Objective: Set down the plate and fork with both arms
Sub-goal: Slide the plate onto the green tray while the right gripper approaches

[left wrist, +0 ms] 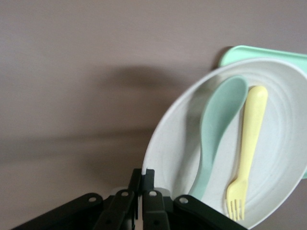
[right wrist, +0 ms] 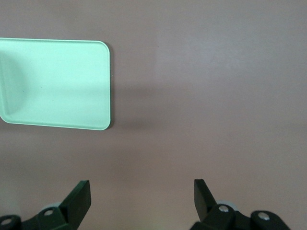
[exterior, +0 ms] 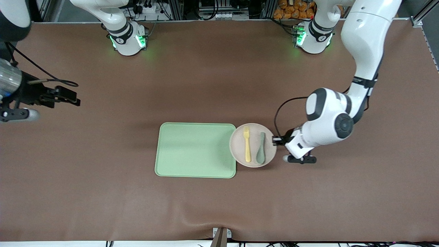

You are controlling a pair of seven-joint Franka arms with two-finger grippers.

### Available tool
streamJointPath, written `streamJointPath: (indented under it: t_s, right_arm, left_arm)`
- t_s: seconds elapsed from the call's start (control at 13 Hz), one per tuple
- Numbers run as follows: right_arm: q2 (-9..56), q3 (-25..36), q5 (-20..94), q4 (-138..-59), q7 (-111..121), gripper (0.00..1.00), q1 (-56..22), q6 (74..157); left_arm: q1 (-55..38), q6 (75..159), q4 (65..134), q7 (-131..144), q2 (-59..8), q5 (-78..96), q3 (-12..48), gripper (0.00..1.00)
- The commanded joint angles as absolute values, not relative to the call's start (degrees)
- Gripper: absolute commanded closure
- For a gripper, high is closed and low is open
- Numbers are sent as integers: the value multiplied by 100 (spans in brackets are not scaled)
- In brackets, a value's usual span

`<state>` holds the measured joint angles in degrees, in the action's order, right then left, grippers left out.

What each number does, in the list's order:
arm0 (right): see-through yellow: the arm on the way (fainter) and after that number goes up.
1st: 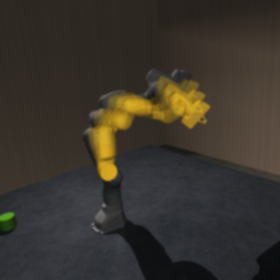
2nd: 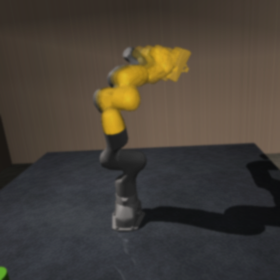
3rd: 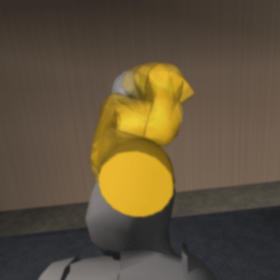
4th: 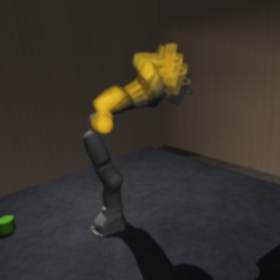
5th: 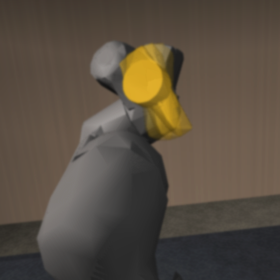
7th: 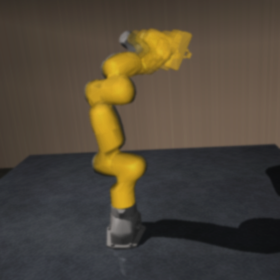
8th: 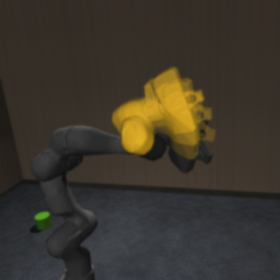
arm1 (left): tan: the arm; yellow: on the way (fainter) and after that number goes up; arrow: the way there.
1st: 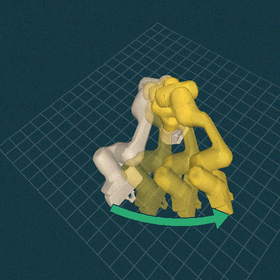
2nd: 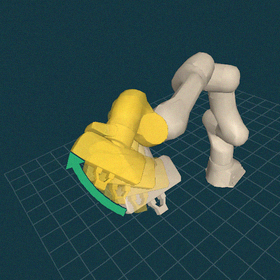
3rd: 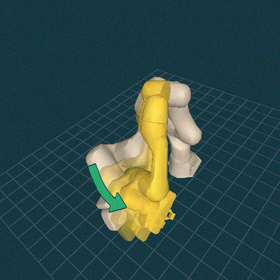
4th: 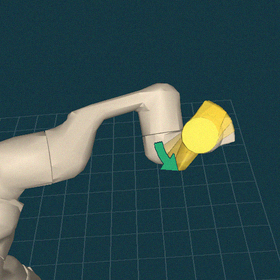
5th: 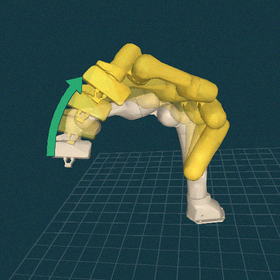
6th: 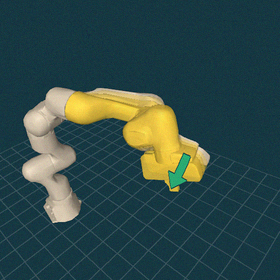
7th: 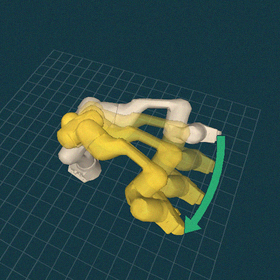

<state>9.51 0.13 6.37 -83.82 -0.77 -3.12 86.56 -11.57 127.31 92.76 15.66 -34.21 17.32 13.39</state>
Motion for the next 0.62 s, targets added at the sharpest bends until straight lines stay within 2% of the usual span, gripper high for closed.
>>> streamJointPath:
  t_s: [0.0,0.23,0.54]
  right_arm:
    - [1344,26,694,-8174,-324,6,-518,8841]
    - [1625,35,694,-8183,-536,3,-694,9210]
    - [2178,35,694,-8148,-1045,4,-1027,10070]
  left_arm:
    - [-1694,12621,8248,2598,-4146,1819,1292,100]
    - [-2178,12822,7744,3364,-4604,1819,1248,100]
    - [-2566,13586,7699,3656,-5035,1811,1239,100]
